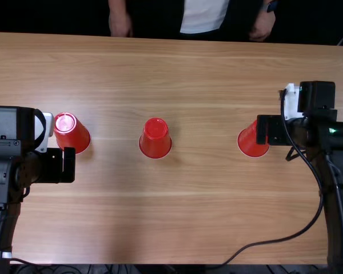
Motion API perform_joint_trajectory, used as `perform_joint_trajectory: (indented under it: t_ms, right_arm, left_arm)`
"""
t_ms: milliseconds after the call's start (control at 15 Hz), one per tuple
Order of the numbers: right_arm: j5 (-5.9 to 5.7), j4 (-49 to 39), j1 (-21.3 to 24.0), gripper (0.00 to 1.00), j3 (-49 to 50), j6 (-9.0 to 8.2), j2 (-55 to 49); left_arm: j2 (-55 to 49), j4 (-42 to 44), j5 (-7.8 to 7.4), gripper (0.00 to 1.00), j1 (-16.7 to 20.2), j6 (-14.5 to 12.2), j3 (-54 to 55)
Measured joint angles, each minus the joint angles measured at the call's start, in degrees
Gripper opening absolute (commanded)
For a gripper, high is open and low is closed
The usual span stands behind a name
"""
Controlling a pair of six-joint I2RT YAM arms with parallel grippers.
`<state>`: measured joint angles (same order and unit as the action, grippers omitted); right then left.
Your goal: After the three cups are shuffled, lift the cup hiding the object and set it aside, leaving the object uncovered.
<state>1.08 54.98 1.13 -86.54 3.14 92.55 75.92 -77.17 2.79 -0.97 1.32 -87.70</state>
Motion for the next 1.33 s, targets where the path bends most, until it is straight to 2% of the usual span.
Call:
perform_joint_trajectory:
  t_ms: [533,1133,1200,1333]
  right_arm:
    - [-0.02,-8.52,0.0,1.0,-0.24,0.0,10.14]
    - [0.0,-8.74,0.0,1.0,-0.46,0.0,16.9]
    - [-0.02,-8.7,0.0,0.98,-0.46,0.02,17.62]
    - [-0.02,-8.7,0.0,0.71,-0.46,0.0,18.08]
  left_arm:
    - [0.0,0.2,0.02,1.0,0.0,0.02,0.0]
    - [0.11,0.37,0.02,1.0,-0.02,0.07,0.0]
    - [0.11,0.42,0.02,1.0,-0.02,0.07,0.0]
    - [0.11,0.42,0.02,1.0,-0.02,0.07,0.0]
